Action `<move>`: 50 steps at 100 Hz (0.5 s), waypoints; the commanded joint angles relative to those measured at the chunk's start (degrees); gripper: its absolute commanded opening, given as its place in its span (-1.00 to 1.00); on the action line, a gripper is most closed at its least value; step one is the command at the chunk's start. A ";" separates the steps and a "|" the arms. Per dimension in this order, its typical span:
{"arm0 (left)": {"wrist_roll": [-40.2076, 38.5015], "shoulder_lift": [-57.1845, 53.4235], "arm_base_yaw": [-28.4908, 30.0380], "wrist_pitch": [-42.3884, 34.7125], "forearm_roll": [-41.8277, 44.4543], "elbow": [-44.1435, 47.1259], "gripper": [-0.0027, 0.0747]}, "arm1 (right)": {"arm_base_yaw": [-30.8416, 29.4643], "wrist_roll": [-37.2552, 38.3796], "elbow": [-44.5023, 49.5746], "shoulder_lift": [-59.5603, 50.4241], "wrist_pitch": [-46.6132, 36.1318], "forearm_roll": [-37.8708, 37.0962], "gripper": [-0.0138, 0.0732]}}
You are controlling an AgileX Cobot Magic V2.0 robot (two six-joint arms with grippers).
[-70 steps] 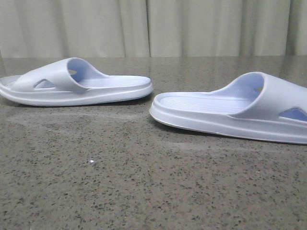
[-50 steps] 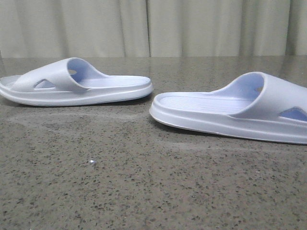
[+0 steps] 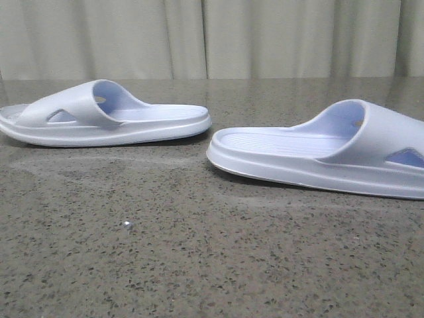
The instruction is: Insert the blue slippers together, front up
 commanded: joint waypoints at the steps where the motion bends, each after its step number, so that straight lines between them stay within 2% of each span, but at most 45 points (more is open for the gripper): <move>1: -0.59 0.62 0.05 -4.84 -0.45 0.58 -0.89 | -0.29 -0.08 1.20 0.56 -4.81 -0.40 -0.87; 11: -0.59 0.62 0.05 -5.48 -1.23 0.58 -0.89 | -0.29 -0.08 1.20 0.56 -5.05 -0.40 -0.87; 27: -0.59 0.62 0.05 -6.12 -9.00 0.58 -0.89 | -0.29 -0.08 1.20 0.56 -7.00 0.56 -0.87; 50: -0.59 0.62 0.05 -6.12 -11.81 0.58 -0.89 | -0.29 -0.08 1.20 0.56 -10.91 0.56 -0.87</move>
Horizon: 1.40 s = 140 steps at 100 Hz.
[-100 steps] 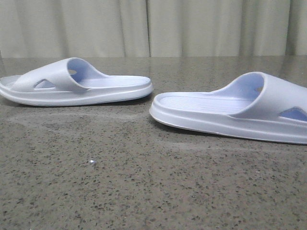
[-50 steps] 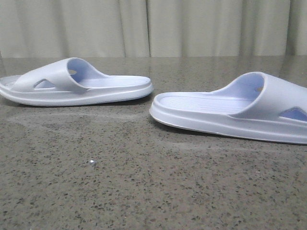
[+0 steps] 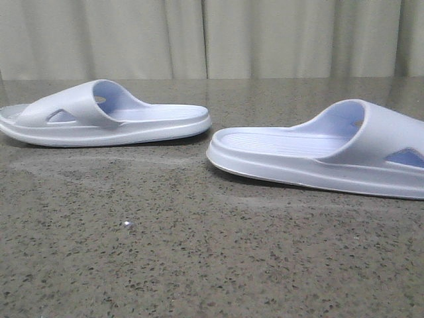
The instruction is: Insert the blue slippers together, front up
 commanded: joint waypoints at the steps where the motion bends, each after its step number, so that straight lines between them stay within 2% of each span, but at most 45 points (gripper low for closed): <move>1: -0.59 0.62 0.05 -4.86 -1.65 0.58 -0.89 | -0.29 -0.08 1.20 0.56 -6.35 0.12 -0.87; 15: -0.59 0.62 0.05 -4.86 -8.52 0.58 -0.89 | -0.29 2.15 1.20 0.56 -4.55 4.04 -0.87; 39: -0.59 0.62 0.05 -3.39 -14.85 -1.45 -0.89 | -0.29 4.20 0.54 0.56 -1.36 22.63 -0.86; 57: -0.59 4.19 0.05 0.84 -9.68 -9.49 -0.89 | -0.29 4.20 -4.24 3.76 5.43 22.65 -0.86; 78: -0.59 20.00 0.05 10.44 -0.49 -22.25 -0.89 | -0.32 4.20 -14.79 20.71 9.67 22.65 -0.86; 96: 4.25 31.73 0.05 19.93 0.87 -30.94 -0.89 | -0.32 4.20 -26.22 37.59 22.46 18.53 -0.86; 112: 6.54 35.65 0.05 23.39 0.23 -34.22 -0.88 | -0.32 3.96 -32.81 43.46 31.30 14.71 -0.86; 125: 7.53 35.87 0.05 23.17 -0.82 -34.33 -0.69 | -0.32 2.66 -34.22 43.14 32.17 14.44 -0.86; 134: 7.53 35.92 0.05 22.66 -1.37 -34.33 -0.44 | -0.32 1.23 -35.14 43.25 33.72 14.32 -0.84; 140: 7.53 36.14 0.05 22.25 -2.09 -34.33 -0.24 | -0.32 1.20 -35.42 43.25 34.23 14.07 -0.75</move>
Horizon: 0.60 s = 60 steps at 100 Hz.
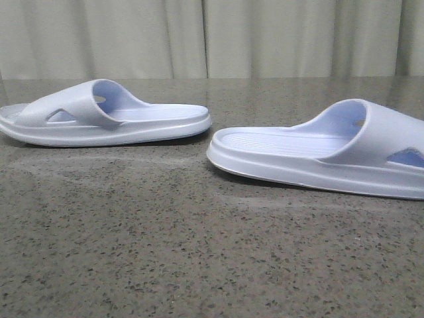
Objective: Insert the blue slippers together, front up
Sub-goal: 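Grasp each slipper's heel rim, left gripper one, right gripper the other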
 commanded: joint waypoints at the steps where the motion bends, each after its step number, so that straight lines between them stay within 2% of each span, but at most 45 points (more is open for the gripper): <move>1: 0.09 0.70 0.05 -4.16 -2.21 -1.94 -0.22 | -0.23 -1.43 -2.47 -0.04 -1.43 -0.51 -0.74; 9: 0.09 1.47 0.05 -4.11 -3.62 -1.94 -0.08 | -0.23 -1.43 -2.80 -0.04 -0.35 -0.75 -0.52; 20: 0.18 3.63 0.05 -4.00 -4.98 -1.94 -0.08 | -0.23 -1.43 -2.80 -0.04 1.49 -0.99 -0.23; 25: 0.18 4.68 0.05 -4.00 -5.57 -1.94 -0.08 | -0.23 -1.43 -2.80 0.13 2.43 -1.01 -0.15; 47: 9.17 8.82 0.05 -4.00 -15.98 -1.94 -0.08 | -5.05 -1.43 -2.80 1.26 2.72 -0.98 -0.14; 60: 11.62 10.69 0.05 -4.00 -18.34 -1.94 -0.08 | -7.66 -1.79 -2.80 2.57 3.47 -0.74 -0.14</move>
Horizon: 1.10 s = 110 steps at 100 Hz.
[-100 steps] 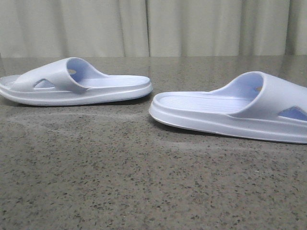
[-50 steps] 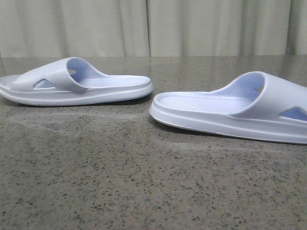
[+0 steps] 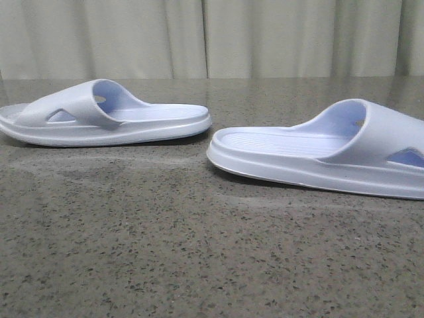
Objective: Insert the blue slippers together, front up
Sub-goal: 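Grasp each slipper's heel rim, left gripper one, right gripper the other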
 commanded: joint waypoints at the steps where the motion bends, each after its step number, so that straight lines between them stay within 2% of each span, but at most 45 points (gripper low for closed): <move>1: 2.19 0.83 0.05 -3.54 -3.79 -1.94 -0.08 | -1.38 -1.10 -1.92 1.05 -2.15 0.31 -0.14; 16: 3.99 1.74 0.05 -3.88 -5.88 -1.94 -0.08 | -1.51 -7.11 -1.92 4.49 -1.80 7.46 -0.14; 31: 5.02 1.74 0.05 -3.76 -6.66 -1.97 -0.08 | -1.51 -7.27 -1.92 7.84 -2.61 7.99 -0.14; 44: 5.34 1.74 0.05 -3.51 -7.19 -1.97 -0.08 | -1.64 -11.51 -1.92 9.35 -2.39 13.13 -0.14; 61: 5.43 1.74 0.05 -3.37 -7.19 -1.97 -0.08 | -3.70 -14.94 -1.92 11.13 -1.39 15.85 -0.14; 69: 5.43 1.74 0.05 -3.29 -7.19 -1.97 -0.08 | -5.13 -18.82 -1.92 11.79 0.11 18.82 -0.14; 84: 5.43 1.74 0.05 -3.29 -7.19 -1.97 -0.08 | -7.69 -28.38 -1.92 14.06 4.89 28.94 -0.14; 99: 5.43 1.74 0.05 -3.15 -7.19 -1.97 -0.08 | -9.51 -31.32 -2.73 17.06 8.37 30.75 -0.15; 104: 5.43 1.74 0.05 -3.11 -7.19 -1.97 -0.08 | -9.94 -31.56 -3.21 17.60 8.96 30.75 -0.22; 110: 5.43 1.74 0.05 -3.11 -7.32 -1.97 -0.08 | -9.93 -31.60 -3.46 17.60 8.99 30.75 -0.46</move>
